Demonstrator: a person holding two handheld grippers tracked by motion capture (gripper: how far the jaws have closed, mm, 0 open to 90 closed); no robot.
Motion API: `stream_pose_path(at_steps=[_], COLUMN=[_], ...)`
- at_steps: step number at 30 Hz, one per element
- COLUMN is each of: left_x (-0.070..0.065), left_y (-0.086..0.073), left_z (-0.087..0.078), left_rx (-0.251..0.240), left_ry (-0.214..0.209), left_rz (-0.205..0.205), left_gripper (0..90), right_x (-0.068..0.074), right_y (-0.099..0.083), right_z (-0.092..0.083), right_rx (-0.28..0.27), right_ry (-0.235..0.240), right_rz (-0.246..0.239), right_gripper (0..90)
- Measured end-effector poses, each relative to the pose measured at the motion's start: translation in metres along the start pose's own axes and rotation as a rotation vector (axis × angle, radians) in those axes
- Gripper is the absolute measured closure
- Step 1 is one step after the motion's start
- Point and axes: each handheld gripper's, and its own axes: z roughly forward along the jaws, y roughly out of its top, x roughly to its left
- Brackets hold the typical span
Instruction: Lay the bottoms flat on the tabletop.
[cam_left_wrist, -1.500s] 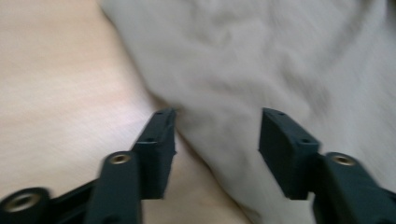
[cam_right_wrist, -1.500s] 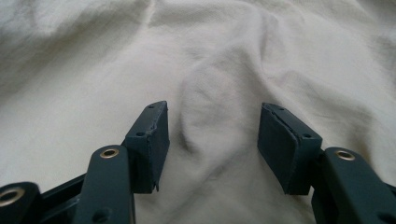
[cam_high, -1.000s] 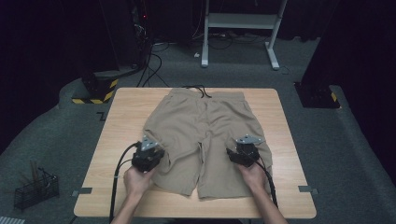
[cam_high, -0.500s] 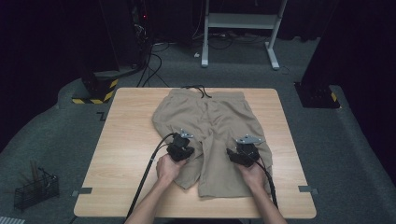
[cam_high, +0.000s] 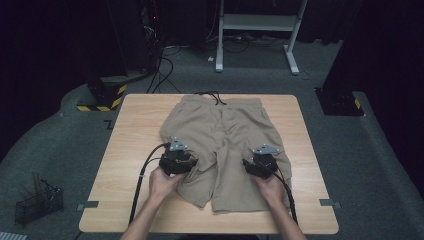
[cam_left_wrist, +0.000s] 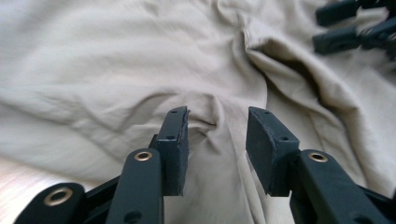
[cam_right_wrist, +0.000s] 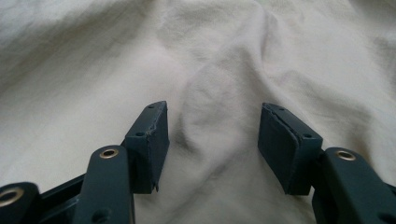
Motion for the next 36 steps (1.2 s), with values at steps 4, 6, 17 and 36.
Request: stream_pose_path(at_steps=[4,6,17,36], left_x=[0.012,0.015,0.016,-0.023], left_y=[-0.009,-0.012,-0.047,-0.028], left_z=[-0.023,-0.026,-0.009,0.039], left_rx=[-0.040,-0.039,0.052,0.051], left_ry=[0.039,0.053,0.104,0.149], left_rz=[-0.032,-0.041,-0.113,-0.013], left_gripper=[58.6,58.5,54.0,47.2], right_x=[0.001,0.001,0.001,0.001], right_y=[0.000,0.000,0.000,-0.001], right_z=[0.000,0.000,0.000,-0.001], right_rx=[0.001,0.001,-0.002,-0.003], right_ry=[-0.003,-0.005,-0.011,-0.014], right_rz=[0.000,-0.001,-0.006,-0.004], right_gripper=[43.3,43.4,43.2,43.2])
